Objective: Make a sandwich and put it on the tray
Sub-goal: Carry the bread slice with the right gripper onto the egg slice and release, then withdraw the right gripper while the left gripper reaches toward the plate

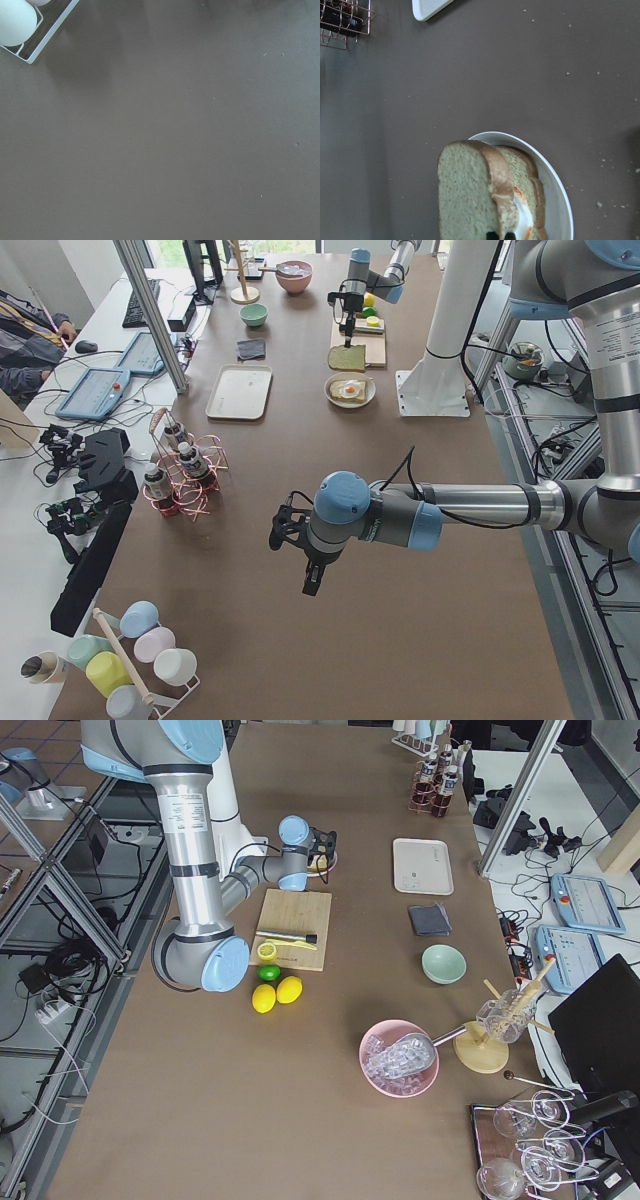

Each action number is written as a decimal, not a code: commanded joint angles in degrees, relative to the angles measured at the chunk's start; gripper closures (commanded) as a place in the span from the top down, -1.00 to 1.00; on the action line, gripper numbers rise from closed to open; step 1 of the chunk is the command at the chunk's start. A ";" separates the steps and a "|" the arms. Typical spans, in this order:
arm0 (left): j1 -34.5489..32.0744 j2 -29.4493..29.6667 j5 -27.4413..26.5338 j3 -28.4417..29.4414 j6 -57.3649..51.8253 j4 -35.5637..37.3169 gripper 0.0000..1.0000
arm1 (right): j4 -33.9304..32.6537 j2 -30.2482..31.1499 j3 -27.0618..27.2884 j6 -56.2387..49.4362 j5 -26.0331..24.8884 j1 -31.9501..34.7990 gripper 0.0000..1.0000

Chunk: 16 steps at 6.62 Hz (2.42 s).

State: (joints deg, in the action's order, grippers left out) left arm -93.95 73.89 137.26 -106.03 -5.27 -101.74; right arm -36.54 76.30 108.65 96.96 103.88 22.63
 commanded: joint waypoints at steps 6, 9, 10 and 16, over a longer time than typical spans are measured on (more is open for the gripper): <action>5.08 2.04 0.20 -0.49 9.01 -1.79 0.95 | 0.24 -3.00 -4.76 4.82 -6.32 -1.90 1.00; 23.31 6.41 1.17 -1.02 46.36 -21.07 0.95 | -0.72 0.68 -4.06 4.12 5.39 9.66 1.00; 27.64 9.22 0.56 -2.15 54.50 -22.52 0.95 | -2.30 1.48 -4.15 1.33 13.55 15.98 1.00; 57.78 26.43 -17.16 -4.63 79.87 -15.38 0.95 | -4.16 20.80 -8.36 -39.68 45.07 48.27 1.00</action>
State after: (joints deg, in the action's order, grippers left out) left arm -42.06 95.86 124.99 -110.85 71.61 -121.21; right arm -40.67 94.01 101.55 64.35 146.26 66.98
